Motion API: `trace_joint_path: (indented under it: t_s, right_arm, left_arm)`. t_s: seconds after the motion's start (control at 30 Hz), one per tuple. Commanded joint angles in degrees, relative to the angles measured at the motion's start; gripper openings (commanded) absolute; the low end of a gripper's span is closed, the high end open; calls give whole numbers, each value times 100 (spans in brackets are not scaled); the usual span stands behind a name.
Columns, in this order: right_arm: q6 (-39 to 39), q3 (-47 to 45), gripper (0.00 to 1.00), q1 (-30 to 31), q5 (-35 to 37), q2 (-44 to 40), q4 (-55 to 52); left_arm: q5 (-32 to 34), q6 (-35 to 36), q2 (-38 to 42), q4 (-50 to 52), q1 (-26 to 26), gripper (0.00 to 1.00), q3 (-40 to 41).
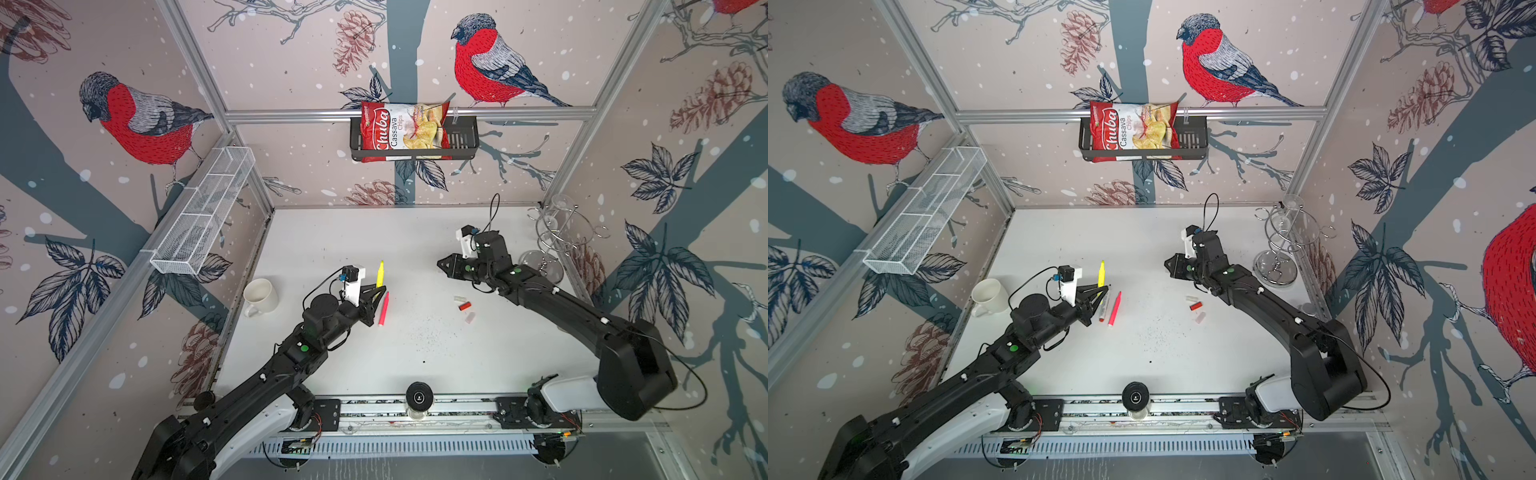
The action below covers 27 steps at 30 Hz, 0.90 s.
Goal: Insert pens into pen caps
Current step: Pick up the pen cap from the center of the table, then place the pen cap at the center of the table.
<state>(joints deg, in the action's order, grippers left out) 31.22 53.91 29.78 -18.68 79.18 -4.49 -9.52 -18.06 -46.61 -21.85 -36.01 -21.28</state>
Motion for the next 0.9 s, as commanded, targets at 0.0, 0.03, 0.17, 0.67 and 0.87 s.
trace_joint_path:
  t_s: [0.0,0.03,0.17,0.67,0.87]
  right_arm:
    - [-140,-80,11,-72,-118,-139,333]
    - [-71,-106,11,-128,-12,-127,299]
    - [337,-82,11,-587,225,249,-123]
    - [1150,457,18,-989,1894,1540,-1194]
    - [1305,506,18,-991,2091,1942,-1217]
  left_arm:
    - [-133,-37,-1,-273,-3,0,24]
    - [-122,-43,2,-268,-2,0,27]
    - [-112,-63,-19,-269,-3,0,36]
    - [-46,-83,-32,-325,-1,0,79]
    - [-42,-74,0,-263,2,0,70]
